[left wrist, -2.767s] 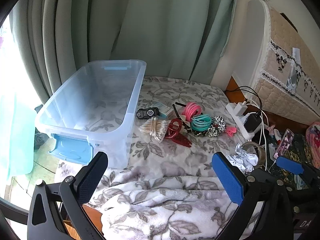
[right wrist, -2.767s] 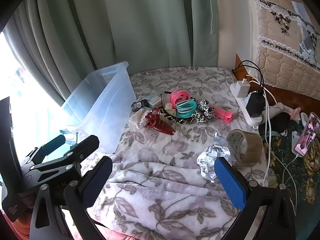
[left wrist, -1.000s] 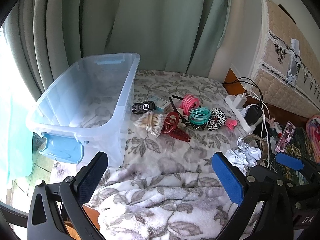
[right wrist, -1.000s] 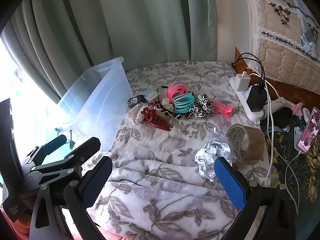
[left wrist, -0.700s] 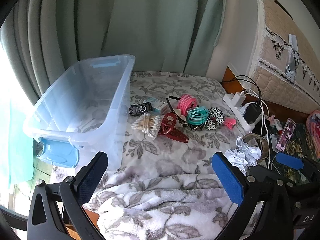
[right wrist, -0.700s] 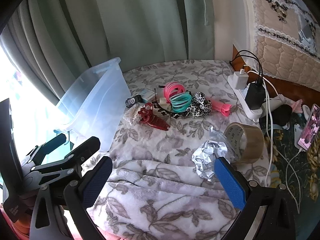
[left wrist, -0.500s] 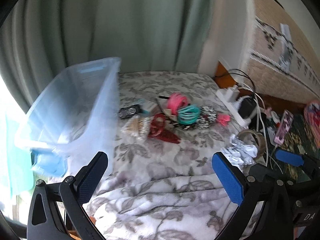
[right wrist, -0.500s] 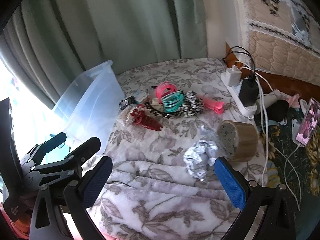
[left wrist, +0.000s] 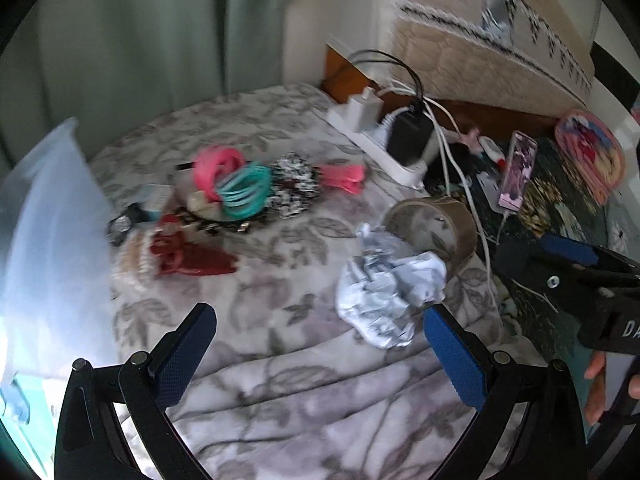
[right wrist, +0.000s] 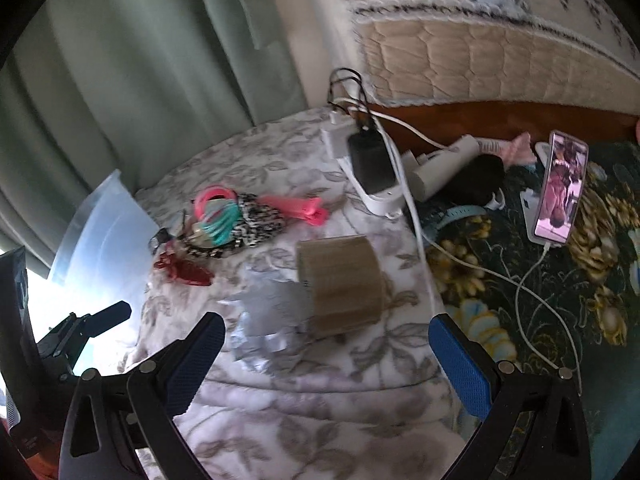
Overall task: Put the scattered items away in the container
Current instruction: 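Grasp the crumpled foil with the left tool while the right tool grasps the tape roll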
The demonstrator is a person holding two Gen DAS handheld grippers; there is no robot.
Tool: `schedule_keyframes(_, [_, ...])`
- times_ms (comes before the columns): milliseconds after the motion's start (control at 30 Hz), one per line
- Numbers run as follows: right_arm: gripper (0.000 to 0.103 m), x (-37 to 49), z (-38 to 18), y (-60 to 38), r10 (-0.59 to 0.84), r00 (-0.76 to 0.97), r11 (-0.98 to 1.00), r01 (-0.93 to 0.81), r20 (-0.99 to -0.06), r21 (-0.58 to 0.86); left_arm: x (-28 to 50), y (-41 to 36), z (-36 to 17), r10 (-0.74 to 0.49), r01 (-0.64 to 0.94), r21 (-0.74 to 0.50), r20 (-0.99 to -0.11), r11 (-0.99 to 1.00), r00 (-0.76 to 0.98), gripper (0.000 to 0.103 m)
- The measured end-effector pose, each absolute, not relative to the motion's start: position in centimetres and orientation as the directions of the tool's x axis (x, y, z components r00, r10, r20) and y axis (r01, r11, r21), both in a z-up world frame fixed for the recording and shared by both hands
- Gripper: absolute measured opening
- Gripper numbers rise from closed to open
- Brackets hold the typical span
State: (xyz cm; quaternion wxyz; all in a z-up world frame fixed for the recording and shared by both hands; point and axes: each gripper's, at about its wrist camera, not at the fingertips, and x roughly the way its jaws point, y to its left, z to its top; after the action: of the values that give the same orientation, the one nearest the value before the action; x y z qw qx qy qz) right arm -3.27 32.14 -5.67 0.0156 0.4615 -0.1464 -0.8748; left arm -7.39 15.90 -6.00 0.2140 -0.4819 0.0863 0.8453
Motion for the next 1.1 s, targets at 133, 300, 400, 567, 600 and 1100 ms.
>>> schedule_keyframes(133, [0.103,-4.6,-7.3,32.6,-0.164,-0.543,-0.959,-0.109,-0.823,0.263,-8.5,17.9,-7.8,0.263,-0.46,-0.064,-0.885,-0.886,-0.383,0.102])
schedule_keyframes(300, [0.103,-6.1,-9.2,32.8,-0.184,-0.52,-0.957,-0.098,-0.834,0.272,-9.3,18.9,-9.7,0.239,-0.45,-0.062,-0.907,-0.891,-0.347,0.096])
schedule_keyframes(400, [0.103,-7.0,-10.2,32.9,-0.195,-0.504,-0.956,-0.096,-0.842,0.278,-9.9,18.5,-10.1,0.258,-0.425,-0.097,-0.905,-0.9,-0.339,0.093])
schedule_keyframes(567, [0.103,-8.5,-11.6,32.6,-0.221,-0.486,-0.951,-0.084,-0.845,0.297,-10.7,17.8,-10.5,0.27,-0.395,-0.124,-0.901,-0.91,-0.339,0.08])
schedule_keyframes(600, [0.103,-8.8,-11.9,32.4,-0.225,-0.48,-0.951,-0.082,-0.848,0.299,-10.8,17.7,-10.5,0.28,-0.39,-0.138,-0.9,-0.911,-0.335,0.079])
schedule_keyframes(1100, [0.074,-10.4,-12.1,31.0,-0.271,-0.48,-0.939,-0.062,-0.835,0.34,-11.1,17.2,-10.0,0.366,-0.4,-0.214,-0.861,-0.891,-0.354,0.048])
